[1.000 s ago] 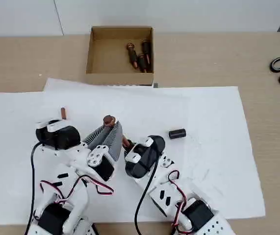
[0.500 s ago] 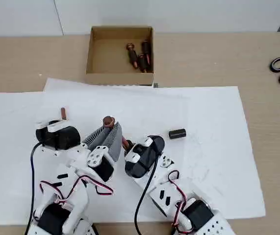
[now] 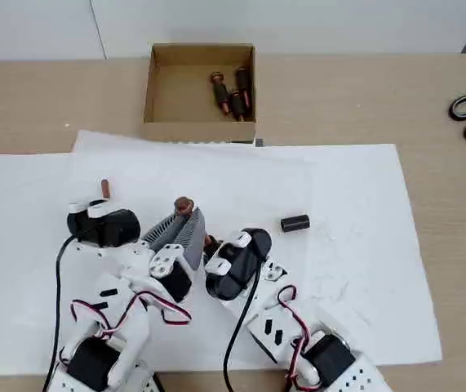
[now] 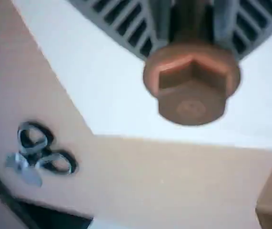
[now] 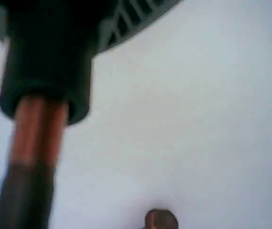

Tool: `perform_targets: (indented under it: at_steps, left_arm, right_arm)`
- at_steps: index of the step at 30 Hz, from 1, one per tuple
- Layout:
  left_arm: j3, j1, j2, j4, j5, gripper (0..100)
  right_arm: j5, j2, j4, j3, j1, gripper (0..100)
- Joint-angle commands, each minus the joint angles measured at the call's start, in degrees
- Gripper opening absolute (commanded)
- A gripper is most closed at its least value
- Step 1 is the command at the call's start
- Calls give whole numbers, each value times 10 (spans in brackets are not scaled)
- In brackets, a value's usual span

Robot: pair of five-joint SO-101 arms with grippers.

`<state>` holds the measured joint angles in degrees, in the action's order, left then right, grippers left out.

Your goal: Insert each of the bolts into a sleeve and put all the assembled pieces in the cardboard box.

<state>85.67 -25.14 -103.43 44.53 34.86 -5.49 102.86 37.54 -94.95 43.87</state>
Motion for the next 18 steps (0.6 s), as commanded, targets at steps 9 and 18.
perform_targets:
  at_steps: [9, 18]
  left_arm:
    - [-29, -39, -2, 134, -52, 5]
    - [-19, -37, -4, 135, -68, 43]
  right_arm:
    - [1, 10, -20, 52, 2, 2]
    - [1, 9, -17, 47, 2, 2]
